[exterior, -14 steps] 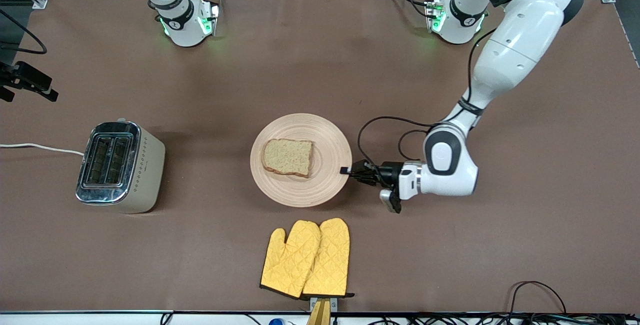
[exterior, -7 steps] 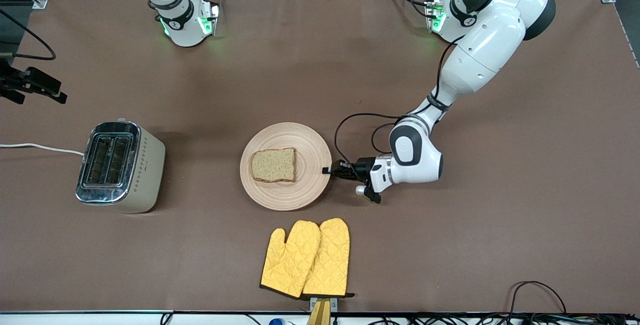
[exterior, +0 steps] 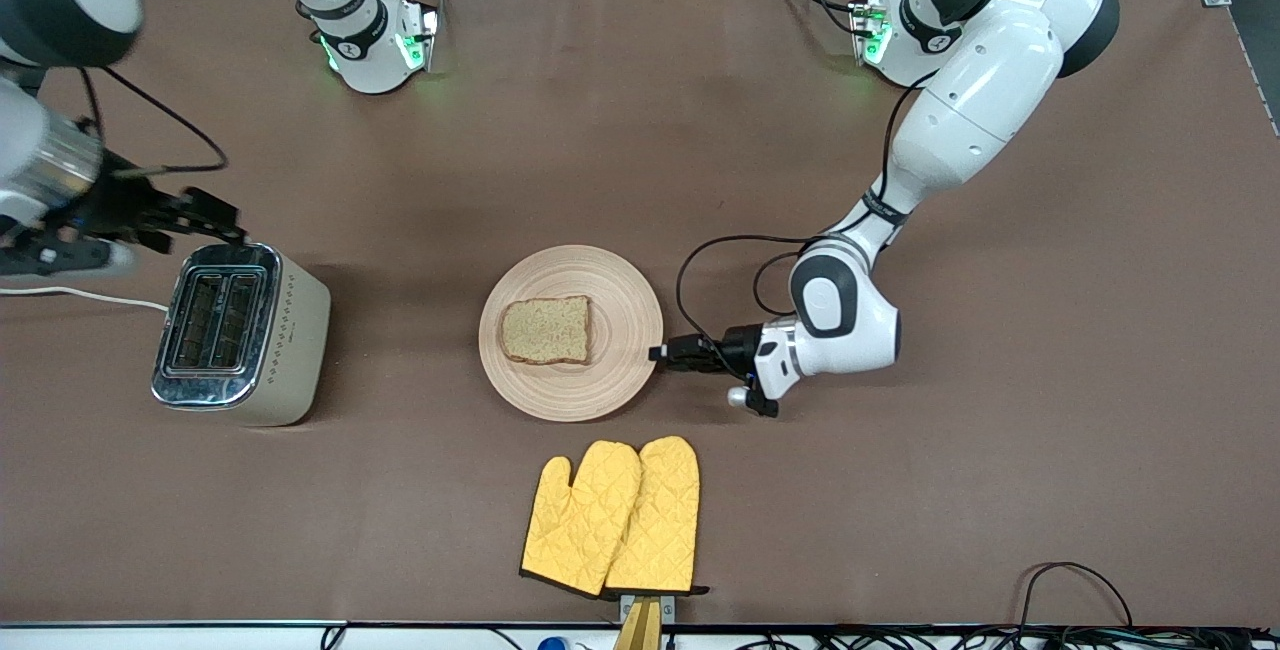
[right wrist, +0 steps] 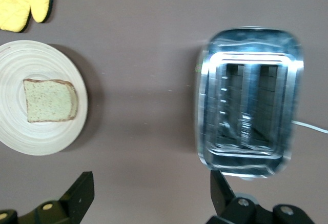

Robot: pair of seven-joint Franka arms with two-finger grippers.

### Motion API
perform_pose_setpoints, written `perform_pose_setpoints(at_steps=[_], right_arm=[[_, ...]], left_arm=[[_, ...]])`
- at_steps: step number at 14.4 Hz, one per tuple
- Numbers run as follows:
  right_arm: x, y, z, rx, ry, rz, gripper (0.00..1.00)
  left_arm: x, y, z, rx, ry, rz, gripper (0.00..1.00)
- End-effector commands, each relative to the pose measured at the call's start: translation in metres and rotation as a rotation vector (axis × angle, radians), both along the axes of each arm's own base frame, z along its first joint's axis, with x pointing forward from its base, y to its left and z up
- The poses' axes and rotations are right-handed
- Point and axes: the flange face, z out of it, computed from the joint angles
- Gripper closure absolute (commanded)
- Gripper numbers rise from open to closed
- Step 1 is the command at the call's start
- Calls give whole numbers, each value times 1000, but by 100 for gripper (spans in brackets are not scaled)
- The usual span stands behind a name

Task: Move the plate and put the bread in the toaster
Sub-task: 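Lower the right gripper onto the bread while the left gripper withdraws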

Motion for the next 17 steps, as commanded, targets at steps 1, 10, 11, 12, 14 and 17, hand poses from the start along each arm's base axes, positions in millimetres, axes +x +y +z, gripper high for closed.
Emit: perform_pose_setpoints(at_steps=[1, 10, 11, 12, 14, 17], right_arm=[[5, 66, -41, -3, 23, -6, 0], [7, 246, -208, -53, 9, -137, 0], [8, 249, -221, -56, 7, -151, 0], [10, 249, -236, -62, 9, -155, 0], [13, 249, -258, -63, 0, -163, 7], [13, 257, -275, -60, -13, -207, 24]], left_arm=[[31, 42, 51, 28, 51, 140, 0], [79, 163, 164, 433, -27, 202, 0], [78, 164, 175, 511, -37, 205, 0], [78, 165, 184, 577, -43, 215, 0], [71, 163, 213, 711, -51, 202, 0], [61, 175, 250, 904, -107, 121, 0]])
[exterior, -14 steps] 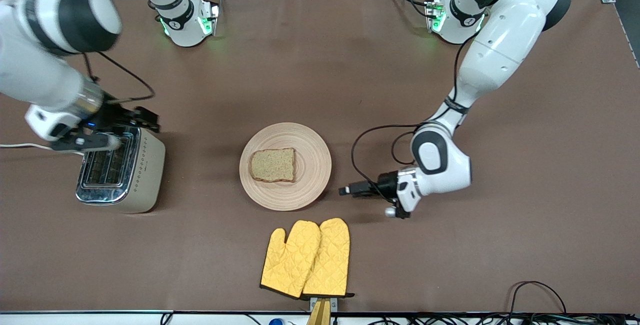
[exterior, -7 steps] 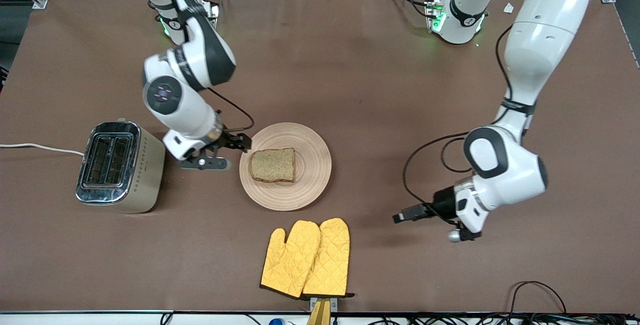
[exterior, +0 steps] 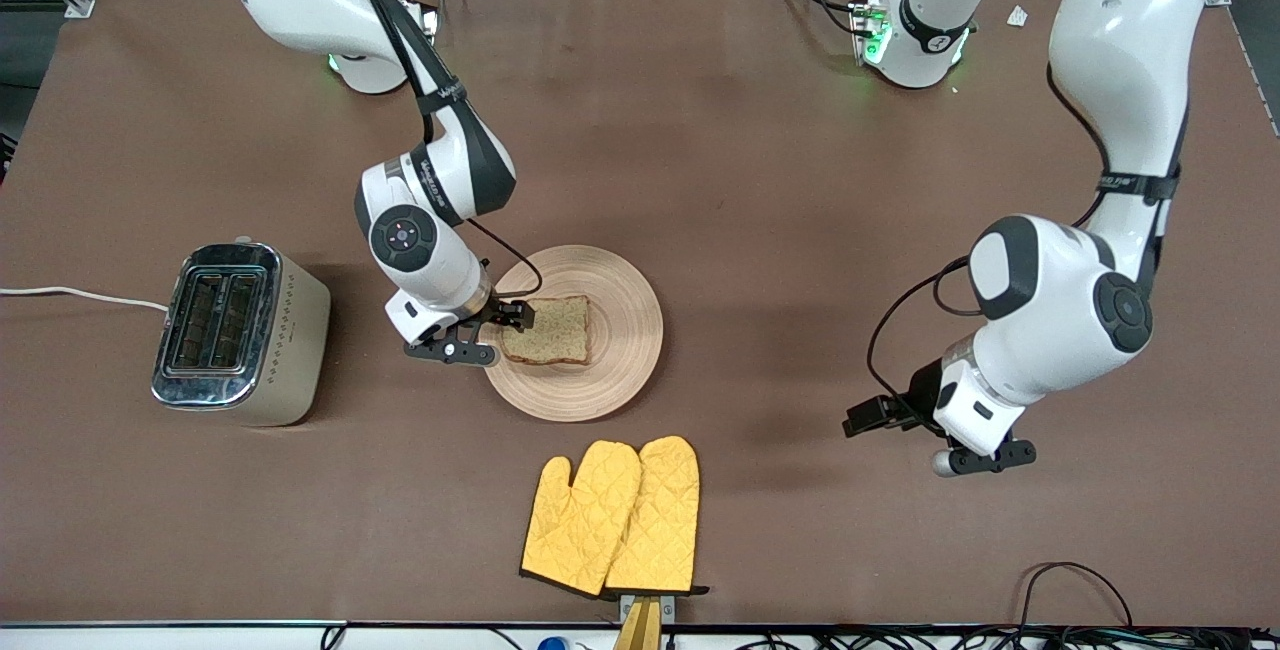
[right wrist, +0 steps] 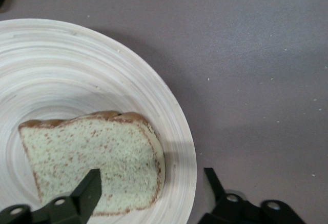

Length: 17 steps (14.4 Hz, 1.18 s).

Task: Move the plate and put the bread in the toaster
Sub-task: 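Lower the right gripper onto the bread while the left gripper withdraws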

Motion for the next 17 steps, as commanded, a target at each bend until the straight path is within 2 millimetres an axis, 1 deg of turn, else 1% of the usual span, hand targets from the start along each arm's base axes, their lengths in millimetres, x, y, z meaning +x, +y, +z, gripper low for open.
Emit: perform_pose_setpoints(at_steps=[1, 2, 4, 6, 8, 9, 10, 11, 13, 14, 15, 17], right_arm=[[-1, 11, -7, 7, -12, -34, 32], [-1, 11, -10, 7, -15, -36, 36], [0, 12, -16, 12, -30, -35, 39], [-2, 15, -28, 8, -30, -31, 44], [-3, 18, -32, 7, -29, -33, 49], [-4, 18, -35, 5, -28, -32, 51], [-4, 18, -38, 3, -24, -30, 56], [-5, 18, -39, 1, -23, -29, 63], [-5, 17, -42, -5, -11, -28, 82], [-5, 16, -42, -6, -9, -30, 92], [-5, 16, -42, -5, -9, -31, 98], [-6, 21, -39, -4, -12, -16, 100]], left_arm=[[-18, 20, 41, 175, -3, -51, 0], [-23, 25, 56, 217, -3, -64, 0], [-33, 52, 91, 297, 8, -61, 0], [-45, 62, 142, 337, -29, -48, 0], [-55, 85, 181, 354, -35, -11, 0], [-61, 90, 193, 362, -20, -9, 0], [-67, 90, 204, 366, -8, -17, 0], [-74, 91, 217, 363, -2, -23, 0], [-87, 89, 233, 370, 8, -25, 0], [-94, 91, 242, 366, 12, -23, 0], [-103, 90, 253, 344, 7, -30, 0], [-124, 89, 269, 312, 43, -28, 0]])
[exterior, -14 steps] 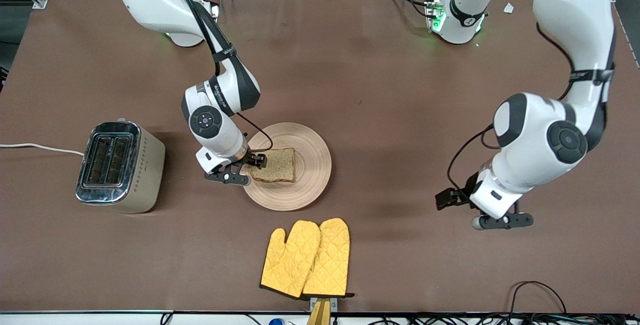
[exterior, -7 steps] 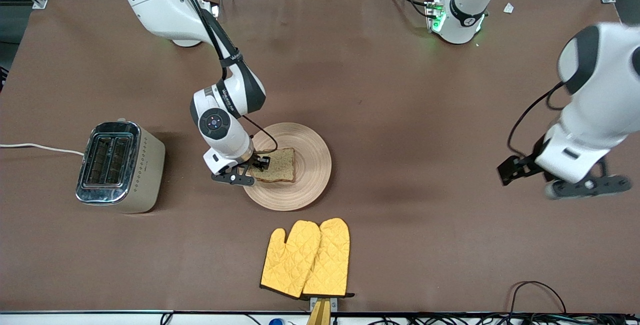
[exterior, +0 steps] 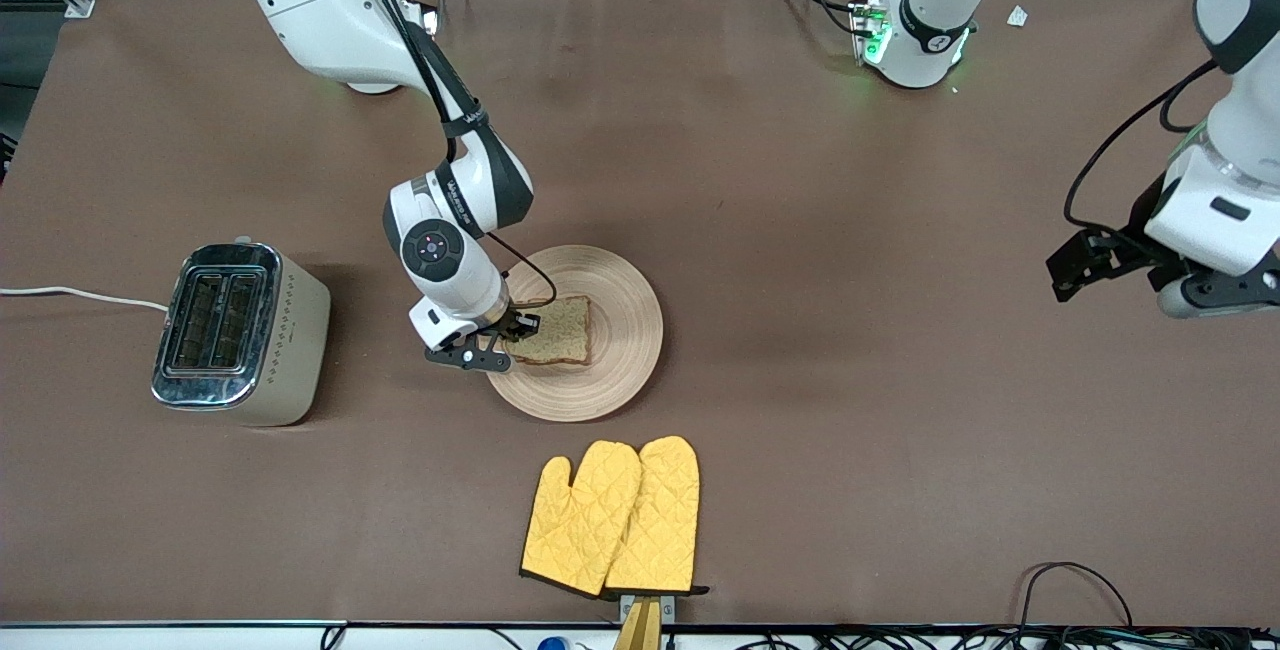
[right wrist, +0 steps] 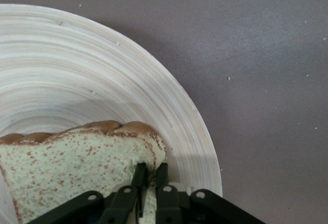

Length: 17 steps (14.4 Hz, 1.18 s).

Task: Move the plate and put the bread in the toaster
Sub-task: 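Grasp the bread slice edge with the right gripper and lift, then carry the bread slice with the right gripper over the toaster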

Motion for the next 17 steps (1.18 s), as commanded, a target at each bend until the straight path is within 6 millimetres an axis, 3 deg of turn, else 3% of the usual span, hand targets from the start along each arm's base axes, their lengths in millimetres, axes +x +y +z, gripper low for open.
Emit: perform_pose_setpoints(at_steps=[1, 4, 7, 12, 17], right_arm=[[-2, 6, 2, -7, 22, -3, 100], [7, 9, 54, -32, 92, -6, 100], [21, -12, 113, -71, 94, -12, 100], [34, -50, 180, -449, 98, 135, 100], [54, -125, 234, -718, 223, 368, 100]], left_arm=[[-35, 4, 26, -8, 62, -4, 0], [-60, 7, 33, 17, 145, -25, 0], [-79, 16, 35, 27, 151, -7, 0], [-84, 28, 40, 26, 149, -27, 0], [-84, 27, 40, 29, 149, -36, 0]])
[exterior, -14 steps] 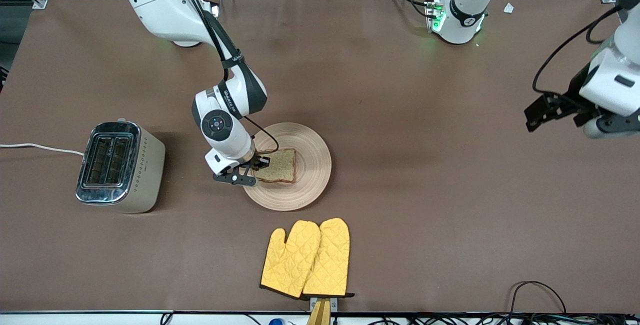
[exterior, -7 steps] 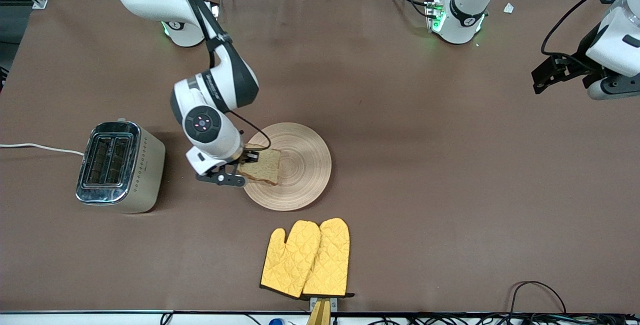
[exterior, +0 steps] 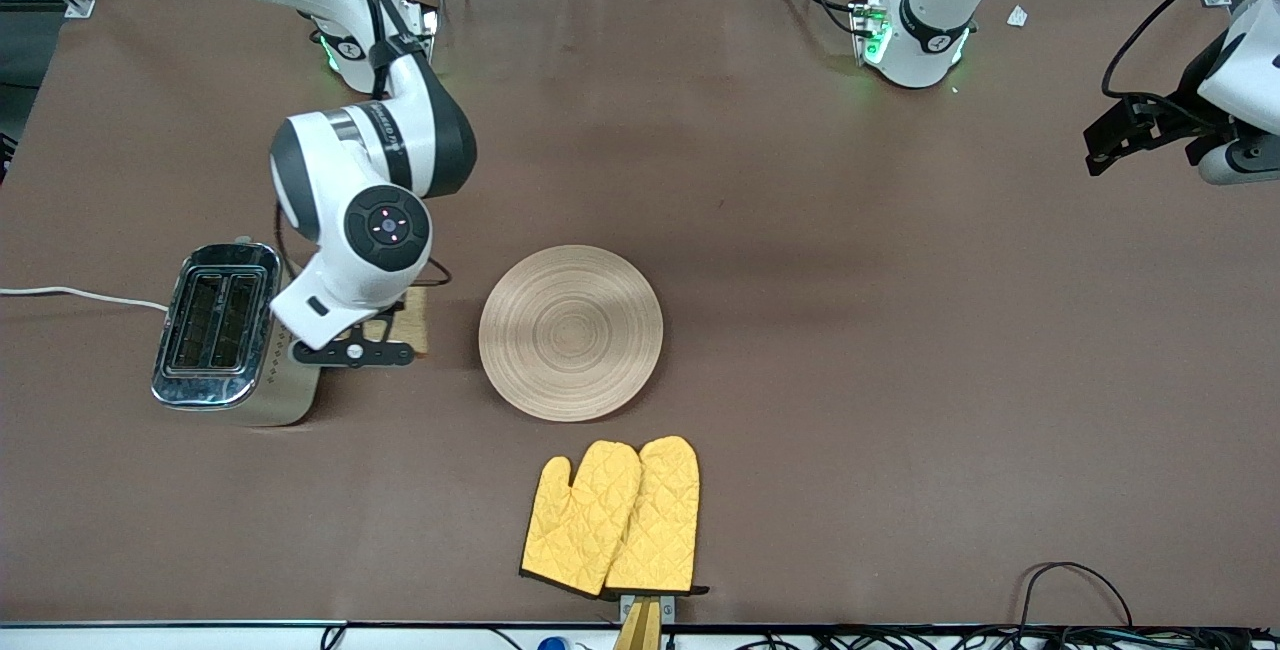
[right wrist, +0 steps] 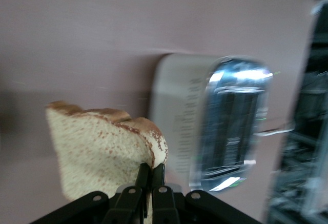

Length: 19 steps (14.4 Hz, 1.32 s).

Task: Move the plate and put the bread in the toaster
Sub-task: 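Carry the bread slice with the right gripper over the toaster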

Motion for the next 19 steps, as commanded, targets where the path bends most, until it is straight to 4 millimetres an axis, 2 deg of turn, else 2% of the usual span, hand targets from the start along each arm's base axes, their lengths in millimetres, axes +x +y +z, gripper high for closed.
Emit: perform_pose_setpoints(at_steps=[1, 2, 4, 5, 7, 8, 12, 17, 19], right_arm=[[9, -44, 27, -144, 101, 86, 100], [11, -60, 41, -191, 111, 112, 100], [16, -83, 51, -272, 130, 139, 100], [19, -99, 53, -305, 131, 121, 100], [24, -129, 42, -351, 148, 94, 100], [24, -136, 36, -365, 156, 88, 100], [25, -148, 11, -379, 138, 90, 100], [22, -141, -20, -378, 70, 18, 100], [21, -133, -28, -329, 51, -8, 100]], left_arm=[[-8, -3, 3, -3, -7, -16, 0], [-7, -3, 1, -5, -4, -16, 0], [-6, -1, 0, -3, -7, -15, 0], [-5, 5, 0, -3, -10, -3, 0], [-5, 10, -3, -12, -3, 3, 0], [-6, 10, -2, -11, -3, -9, 0], [-7, 21, 2, -15, -8, -19, 0], [-10, 16, 3, -13, 2, -30, 0], [-9, 14, 1, -14, 2, -30, 0]])
